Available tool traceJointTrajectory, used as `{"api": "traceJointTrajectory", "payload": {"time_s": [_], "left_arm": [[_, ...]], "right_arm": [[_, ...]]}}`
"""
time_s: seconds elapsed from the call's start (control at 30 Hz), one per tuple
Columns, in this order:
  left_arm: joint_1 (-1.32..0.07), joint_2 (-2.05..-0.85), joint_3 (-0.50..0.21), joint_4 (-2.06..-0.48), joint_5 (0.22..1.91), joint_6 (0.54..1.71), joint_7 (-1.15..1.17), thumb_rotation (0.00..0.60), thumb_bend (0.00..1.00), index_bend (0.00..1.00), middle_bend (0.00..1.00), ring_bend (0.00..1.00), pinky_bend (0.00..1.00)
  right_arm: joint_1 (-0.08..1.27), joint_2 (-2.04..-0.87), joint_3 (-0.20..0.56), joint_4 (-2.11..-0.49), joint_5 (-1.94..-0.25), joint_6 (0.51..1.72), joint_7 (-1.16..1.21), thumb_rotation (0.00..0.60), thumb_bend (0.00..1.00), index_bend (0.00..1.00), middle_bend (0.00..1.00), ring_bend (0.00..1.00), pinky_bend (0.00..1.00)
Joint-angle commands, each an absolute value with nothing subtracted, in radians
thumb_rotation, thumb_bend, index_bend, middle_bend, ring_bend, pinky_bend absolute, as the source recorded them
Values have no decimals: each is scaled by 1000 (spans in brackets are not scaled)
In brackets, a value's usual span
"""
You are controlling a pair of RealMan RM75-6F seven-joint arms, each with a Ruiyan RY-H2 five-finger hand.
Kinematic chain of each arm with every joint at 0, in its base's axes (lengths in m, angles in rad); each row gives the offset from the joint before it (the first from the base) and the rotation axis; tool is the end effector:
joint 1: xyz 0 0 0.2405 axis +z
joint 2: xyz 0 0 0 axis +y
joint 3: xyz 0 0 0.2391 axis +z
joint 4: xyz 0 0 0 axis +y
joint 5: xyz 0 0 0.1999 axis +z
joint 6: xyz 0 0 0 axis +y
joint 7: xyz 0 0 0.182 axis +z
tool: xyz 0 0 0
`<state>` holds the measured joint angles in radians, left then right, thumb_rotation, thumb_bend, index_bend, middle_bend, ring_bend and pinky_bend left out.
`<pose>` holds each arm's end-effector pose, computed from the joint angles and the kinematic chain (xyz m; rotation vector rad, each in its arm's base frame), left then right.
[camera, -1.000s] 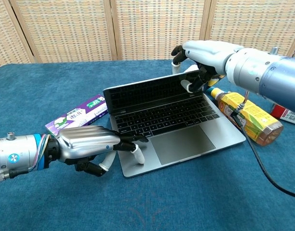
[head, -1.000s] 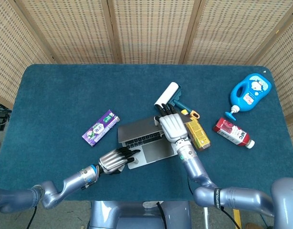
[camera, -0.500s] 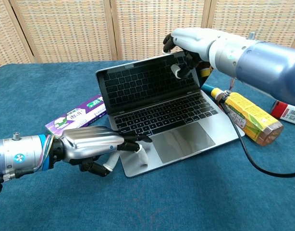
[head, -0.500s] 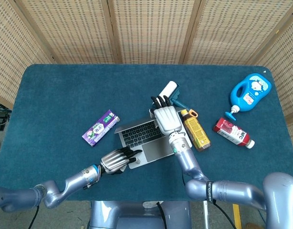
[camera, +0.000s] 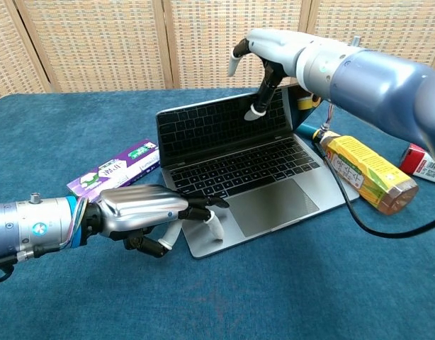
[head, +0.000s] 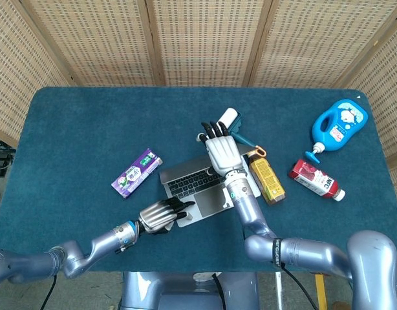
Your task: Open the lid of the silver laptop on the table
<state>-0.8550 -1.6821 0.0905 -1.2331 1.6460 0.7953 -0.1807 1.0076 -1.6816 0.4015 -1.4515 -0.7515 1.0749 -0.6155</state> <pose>-0.1210 0.2929 -0.1176 -2.4943 -0.9263 -0.8665 -0.0199 -0.4180 -0.0076 1.6733 -0.9199 1.0535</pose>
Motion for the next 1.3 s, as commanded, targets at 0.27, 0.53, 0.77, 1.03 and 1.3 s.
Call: {"api": "traceJointTrajectory", "payload": {"time_s": [0.27, 0.53, 0.77, 1.03, 1.3], "left_arm": [[-872, -1697, 93, -1212, 1643, 781, -202, 600, 1000, 242, 34, 174, 137], [-886, -1707, 95, -1193, 1640, 770, -222, 600, 1000, 242, 34, 174, 137], [-901, -1719, 95, -1174, 1638, 757, -250, 600, 1000, 242, 34, 174, 137], [-912, -1731, 102, -1146, 1641, 750, -286, 600, 1000, 242, 34, 174, 137], [-917, -1743, 111, -1122, 1646, 753, -315, 600, 1000, 242, 34, 174, 137]], "right_arm": [[1042, -1721, 459, -1366, -725, 1066, -544, 600, 411, 300, 158, 68, 56], [1073, -1740, 489, -1304, -707, 1043, -513, 600, 455, 300, 161, 70, 57], [1119, -1777, 505, -1208, -691, 1009, -503, 600, 456, 301, 161, 70, 59], [1156, -1798, 530, -1104, -674, 984, -487, 600, 457, 302, 162, 70, 71], [1173, -1806, 572, -1005, -642, 996, -466, 600, 457, 313, 164, 70, 72]]}}
